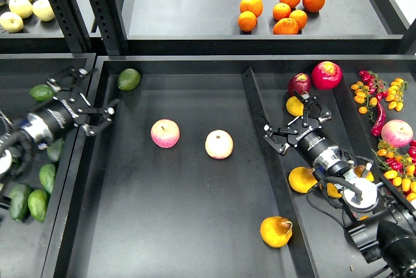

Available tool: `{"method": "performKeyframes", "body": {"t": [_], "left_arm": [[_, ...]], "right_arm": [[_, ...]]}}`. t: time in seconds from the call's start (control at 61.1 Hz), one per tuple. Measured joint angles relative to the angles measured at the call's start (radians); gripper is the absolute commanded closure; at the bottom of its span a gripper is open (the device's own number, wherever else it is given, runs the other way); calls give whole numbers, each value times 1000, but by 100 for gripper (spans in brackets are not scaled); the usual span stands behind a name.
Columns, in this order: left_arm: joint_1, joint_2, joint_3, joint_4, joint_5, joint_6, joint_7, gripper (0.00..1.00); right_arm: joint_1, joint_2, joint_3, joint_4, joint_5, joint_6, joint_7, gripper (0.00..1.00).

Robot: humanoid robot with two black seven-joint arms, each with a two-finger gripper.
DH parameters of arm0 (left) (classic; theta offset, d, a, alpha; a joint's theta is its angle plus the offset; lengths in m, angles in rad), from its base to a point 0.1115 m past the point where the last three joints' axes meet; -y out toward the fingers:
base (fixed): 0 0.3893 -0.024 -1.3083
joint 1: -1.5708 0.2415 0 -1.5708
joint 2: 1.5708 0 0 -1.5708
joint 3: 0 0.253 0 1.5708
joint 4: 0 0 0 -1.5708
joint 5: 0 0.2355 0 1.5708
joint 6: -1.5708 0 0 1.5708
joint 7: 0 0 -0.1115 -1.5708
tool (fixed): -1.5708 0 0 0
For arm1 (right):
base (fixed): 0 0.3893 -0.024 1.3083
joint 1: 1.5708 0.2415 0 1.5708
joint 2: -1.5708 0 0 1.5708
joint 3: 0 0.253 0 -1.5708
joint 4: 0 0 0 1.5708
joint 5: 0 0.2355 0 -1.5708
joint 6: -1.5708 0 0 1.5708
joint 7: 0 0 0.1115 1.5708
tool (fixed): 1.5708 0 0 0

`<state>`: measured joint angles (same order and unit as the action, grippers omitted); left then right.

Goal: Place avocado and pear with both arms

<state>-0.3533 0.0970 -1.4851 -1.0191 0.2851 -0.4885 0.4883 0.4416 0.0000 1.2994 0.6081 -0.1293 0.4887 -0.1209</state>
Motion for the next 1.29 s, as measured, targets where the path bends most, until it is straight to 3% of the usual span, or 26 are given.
{"method": "performKeyframes", "body": {"t": [0.229, 0.426, 0.688, 0.917, 1.016, 1.032, 1.294], "left_arm": [[132, -95, 9, -136, -3, 0, 0, 14], [152, -97, 31, -168, -37, 0, -37, 13], [180, -97, 61, -168, -122, 0, -43, 11], [187, -97, 90, -157, -128, 0, -43, 11], [188, -97, 93, -153, -128, 0, -44, 10], [188, -97, 93, -151, -128, 0, -44, 10], [188, -97, 94, -150, -128, 0, -45, 10]], "right_arm": [[0, 0, 0, 2, 0, 0, 0, 0], [0, 0, 11, 5, 0, 0, -4, 0], [3, 0, 15, 10, 0, 0, -23, 0], [16, -8, -29, 120, -2, 0, -185, 0], [16, -92, -94, 170, -3, 0, -213, 1], [15, -157, -132, 195, -3, 0, -230, 1], [8, -377, -301, 290, -2, 0, -307, 0]]}}
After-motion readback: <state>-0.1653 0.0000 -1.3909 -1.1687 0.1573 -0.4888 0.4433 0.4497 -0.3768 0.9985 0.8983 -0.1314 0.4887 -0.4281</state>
